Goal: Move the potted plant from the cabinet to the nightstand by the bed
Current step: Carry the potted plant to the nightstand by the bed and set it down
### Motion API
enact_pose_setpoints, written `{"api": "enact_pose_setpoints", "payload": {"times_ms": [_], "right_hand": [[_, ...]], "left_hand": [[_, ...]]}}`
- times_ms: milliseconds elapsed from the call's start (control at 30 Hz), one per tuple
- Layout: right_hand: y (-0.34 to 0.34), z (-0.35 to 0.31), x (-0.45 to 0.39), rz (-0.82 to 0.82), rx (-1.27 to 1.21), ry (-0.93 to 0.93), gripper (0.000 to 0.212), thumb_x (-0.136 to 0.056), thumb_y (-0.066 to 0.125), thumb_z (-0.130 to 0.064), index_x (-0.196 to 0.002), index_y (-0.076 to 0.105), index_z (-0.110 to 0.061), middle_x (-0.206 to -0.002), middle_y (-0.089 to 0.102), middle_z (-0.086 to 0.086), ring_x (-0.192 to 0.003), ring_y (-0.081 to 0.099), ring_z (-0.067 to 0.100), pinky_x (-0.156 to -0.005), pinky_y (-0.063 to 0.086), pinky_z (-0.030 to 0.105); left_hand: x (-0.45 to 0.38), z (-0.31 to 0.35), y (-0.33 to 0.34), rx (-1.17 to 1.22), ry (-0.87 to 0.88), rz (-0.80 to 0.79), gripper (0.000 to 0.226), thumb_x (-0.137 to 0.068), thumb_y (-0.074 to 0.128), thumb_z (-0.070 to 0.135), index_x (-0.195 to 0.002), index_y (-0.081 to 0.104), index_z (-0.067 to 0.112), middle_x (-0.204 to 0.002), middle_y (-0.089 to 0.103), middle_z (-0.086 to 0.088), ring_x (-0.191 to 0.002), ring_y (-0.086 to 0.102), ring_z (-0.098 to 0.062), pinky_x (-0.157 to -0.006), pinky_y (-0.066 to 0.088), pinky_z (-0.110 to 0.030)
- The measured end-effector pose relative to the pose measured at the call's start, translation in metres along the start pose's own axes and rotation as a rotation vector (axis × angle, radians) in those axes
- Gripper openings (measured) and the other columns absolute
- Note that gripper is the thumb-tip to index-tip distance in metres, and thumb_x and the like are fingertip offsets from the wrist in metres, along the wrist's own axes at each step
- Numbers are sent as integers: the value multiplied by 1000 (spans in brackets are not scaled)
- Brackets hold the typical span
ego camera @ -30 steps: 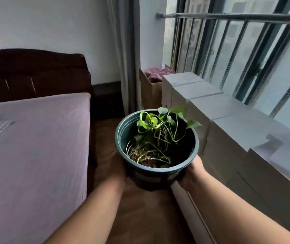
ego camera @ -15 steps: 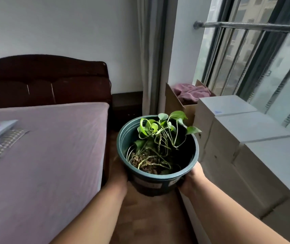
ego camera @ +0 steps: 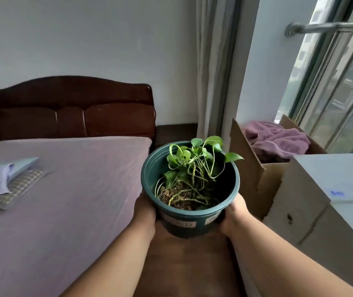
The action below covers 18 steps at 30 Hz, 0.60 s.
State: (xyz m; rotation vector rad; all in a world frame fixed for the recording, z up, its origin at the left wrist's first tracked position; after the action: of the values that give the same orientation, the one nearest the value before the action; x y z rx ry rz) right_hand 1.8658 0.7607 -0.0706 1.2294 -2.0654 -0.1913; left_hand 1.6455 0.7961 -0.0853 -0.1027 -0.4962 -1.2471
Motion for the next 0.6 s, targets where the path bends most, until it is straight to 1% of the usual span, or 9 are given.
{"api": "enact_pose_setpoints", "payload": {"times_ms": [67,100,133,200,267,367,400,467,600], "right_hand": [[17,-13,-37,-30,23,29,39,-102,70,-39,-123,84,-9,-117,86,20,-101,84,43,-88,68,57],[25,-20,-51,-34,39,33,40,-102,70,-40,-126,83,-10,-118,86,19,-107,82,44,-94,66,60],[33,-28,-69,-38,57,45,41,-102,70,-41,-127,83,-11,-118,86,19,-107,82,44,-95,66,60],[51,-45,-102,-49,73,68,40,-103,69,-42,-123,84,-11,-112,88,18,-95,86,41,-80,71,54],[67,-59,-132,-60,84,68,38,-103,69,-39,-121,84,-9,-107,88,18,-84,87,36,-66,70,46],[96,-73,-178,-85,108,91,41,-103,68,-40,-121,84,-6,-111,87,21,-91,86,42,-74,70,50],[107,-76,-194,-85,98,110,43,-102,68,-42,-120,84,-6,-111,87,21,-89,86,43,-72,70,51],[127,-78,-224,-76,101,135,46,-102,67,-45,-118,85,-6,-107,87,22,-79,86,41,-64,69,51],[170,-80,-293,-64,92,124,44,-103,67,-42,-122,83,-6,-105,88,22,-73,86,39,-57,67,47]], "left_hand": [[-32,9,20,7,0,30,40,-86,52,39,-100,84,19,-98,87,-12,-102,77,-37,-95,62,-50],[-43,14,27,10,2,44,40,-85,53,39,-100,84,19,-97,87,-11,-104,76,-38,-98,62,-52],[-57,21,37,17,6,60,39,-86,54,40,-101,84,19,-99,87,-11,-105,77,-37,-100,61,-53],[-85,37,58,24,7,78,37,-91,55,40,-101,84,20,-98,87,-9,-104,77,-35,-98,62,-52],[-111,50,74,27,1,93,36,-95,53,39,-97,85,22,-93,88,-5,-97,79,-32,-87,63,-45],[-154,69,90,28,-1,105,37,-96,51,39,-97,84,23,-89,88,-3,-92,79,-30,-78,61,-40],[-170,74,94,29,8,116,36,-97,51,37,-97,84,23,-87,88,-2,-92,79,-30,-76,60,-39],[-203,82,100,25,13,130,33,-96,53,36,-96,84,22,-84,87,0,-91,79,-29,-74,58,-37],[-282,96,116,46,-14,109,33,-90,54,37,-93,84,24,-82,87,1,-89,78,-28,-74,57,-37]]}}
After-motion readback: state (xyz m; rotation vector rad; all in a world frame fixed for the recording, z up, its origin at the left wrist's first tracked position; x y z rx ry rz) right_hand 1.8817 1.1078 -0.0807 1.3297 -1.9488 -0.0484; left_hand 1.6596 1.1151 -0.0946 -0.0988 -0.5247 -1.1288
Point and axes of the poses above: each hand's wrist, its own x-axis away from the middle knuckle, its own y-axis out of the palm, z = x × y, the point moved 3 cm from there along -x, towards the middle knuckle
